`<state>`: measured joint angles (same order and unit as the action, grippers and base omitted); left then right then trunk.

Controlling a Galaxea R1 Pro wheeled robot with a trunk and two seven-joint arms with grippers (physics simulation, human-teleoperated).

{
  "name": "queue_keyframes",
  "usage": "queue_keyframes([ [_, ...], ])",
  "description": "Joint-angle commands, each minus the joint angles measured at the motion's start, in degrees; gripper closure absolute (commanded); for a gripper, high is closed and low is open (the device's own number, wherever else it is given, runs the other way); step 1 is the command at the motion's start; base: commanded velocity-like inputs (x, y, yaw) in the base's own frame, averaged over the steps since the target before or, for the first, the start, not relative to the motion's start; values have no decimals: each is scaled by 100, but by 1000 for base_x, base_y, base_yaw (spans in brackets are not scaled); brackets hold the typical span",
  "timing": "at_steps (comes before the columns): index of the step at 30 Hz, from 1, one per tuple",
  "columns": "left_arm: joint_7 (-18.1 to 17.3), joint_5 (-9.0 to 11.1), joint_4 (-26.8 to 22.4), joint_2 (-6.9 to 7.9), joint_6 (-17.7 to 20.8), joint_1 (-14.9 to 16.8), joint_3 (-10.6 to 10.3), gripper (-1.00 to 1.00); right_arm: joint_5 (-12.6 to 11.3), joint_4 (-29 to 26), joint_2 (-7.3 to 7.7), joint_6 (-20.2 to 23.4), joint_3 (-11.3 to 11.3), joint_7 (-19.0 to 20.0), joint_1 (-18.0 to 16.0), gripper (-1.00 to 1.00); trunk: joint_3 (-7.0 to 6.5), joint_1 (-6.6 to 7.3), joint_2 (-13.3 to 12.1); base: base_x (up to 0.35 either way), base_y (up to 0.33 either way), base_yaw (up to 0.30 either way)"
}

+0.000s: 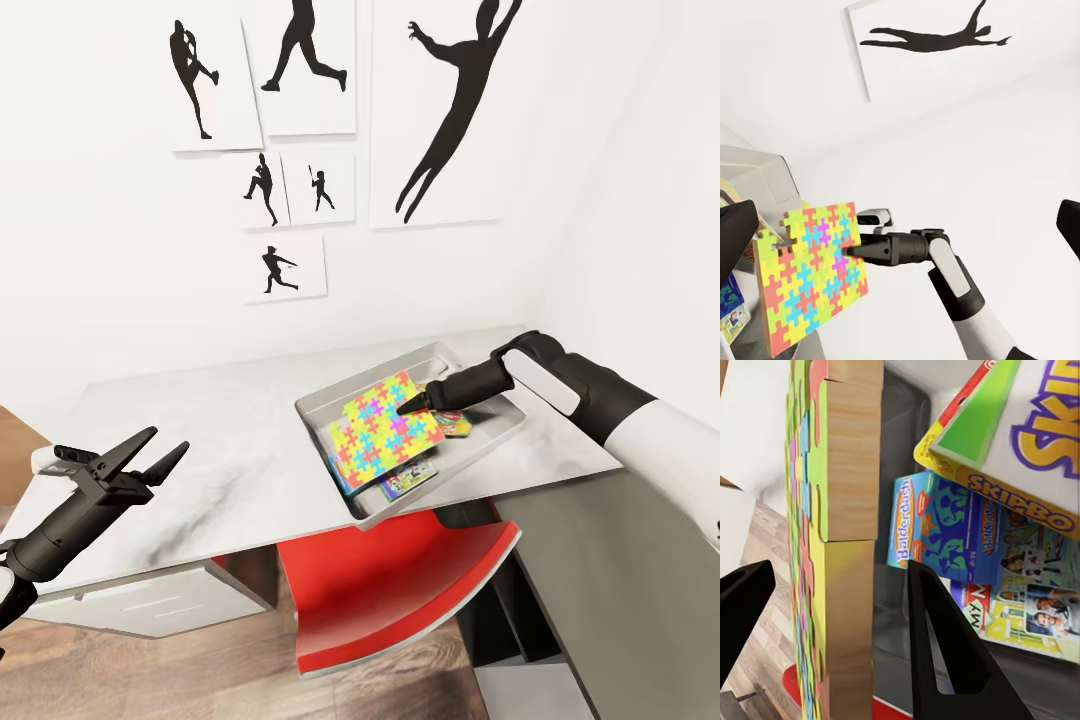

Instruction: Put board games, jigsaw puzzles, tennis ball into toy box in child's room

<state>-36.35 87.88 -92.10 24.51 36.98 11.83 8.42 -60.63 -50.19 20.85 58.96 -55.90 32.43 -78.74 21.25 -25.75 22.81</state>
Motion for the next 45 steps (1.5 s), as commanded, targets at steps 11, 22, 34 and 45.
queue_keyframes([
  [11, 5, 36, -1, 2, 37, 4, 2, -100, 41, 38, -25, -18, -18, 52, -9, 100, 10, -3, 11, 0, 0, 0],
  [22, 5, 36, -2, 2, 37, 4, 2, -100, 112, 43, -21, -20, -18, 52, -9, -100, 10, -3, 11, 0, 0, 0],
  [34, 5, 36, -2, 2, 37, 4, 2, -100, 169, 36, -20, -17, -13, 52, -12, -100, 10, -3, 11, 0, 0, 0],
  [45, 6, 36, -1, -6, 37, 11, -6, -100, 164, -629, 478, -36, 144, 36, -39, -100, 10, -3, 11, 0, 0, 0],
])
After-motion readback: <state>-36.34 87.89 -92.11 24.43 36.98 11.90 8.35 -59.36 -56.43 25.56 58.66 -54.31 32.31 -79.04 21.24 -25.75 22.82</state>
